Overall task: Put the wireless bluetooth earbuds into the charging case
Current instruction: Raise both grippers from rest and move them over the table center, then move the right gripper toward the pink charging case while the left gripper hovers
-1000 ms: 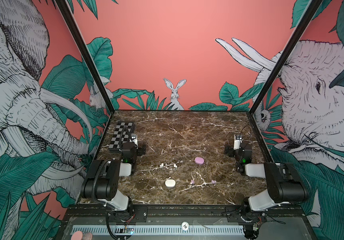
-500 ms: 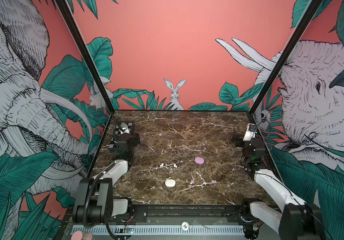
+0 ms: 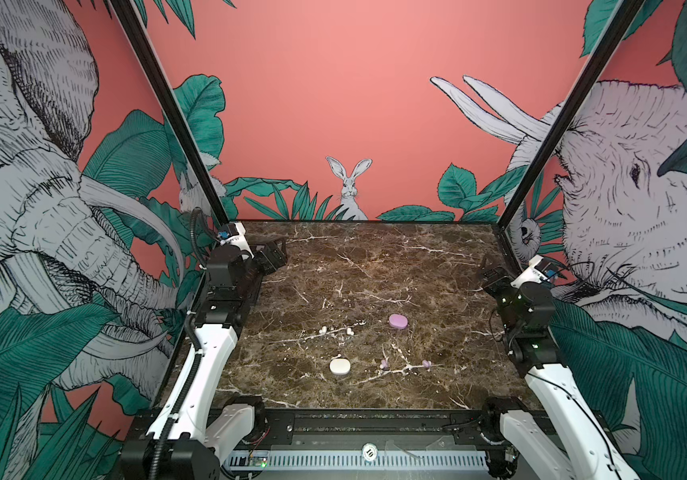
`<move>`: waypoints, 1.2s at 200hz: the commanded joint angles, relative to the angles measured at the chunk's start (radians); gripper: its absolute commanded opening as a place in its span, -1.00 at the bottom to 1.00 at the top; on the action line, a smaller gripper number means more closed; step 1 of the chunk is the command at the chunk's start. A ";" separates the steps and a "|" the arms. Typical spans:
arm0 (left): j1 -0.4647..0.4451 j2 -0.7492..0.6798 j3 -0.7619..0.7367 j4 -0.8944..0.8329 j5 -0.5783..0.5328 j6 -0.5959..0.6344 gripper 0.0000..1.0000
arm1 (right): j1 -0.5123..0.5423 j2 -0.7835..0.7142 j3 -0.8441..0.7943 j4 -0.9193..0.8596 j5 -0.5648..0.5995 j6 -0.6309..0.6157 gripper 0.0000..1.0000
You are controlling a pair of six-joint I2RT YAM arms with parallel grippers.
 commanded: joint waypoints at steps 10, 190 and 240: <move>-0.006 -0.044 0.020 -0.189 -0.080 -0.038 0.98 | 0.020 0.041 0.096 -0.188 -0.090 0.017 0.96; -0.306 -0.027 -0.013 -0.692 -0.103 -0.046 0.98 | 0.304 0.285 0.287 -0.741 0.057 -0.115 0.96; -0.503 0.032 -0.030 -0.785 -0.162 -0.115 0.98 | 0.346 0.304 0.310 -0.802 0.116 -0.138 0.96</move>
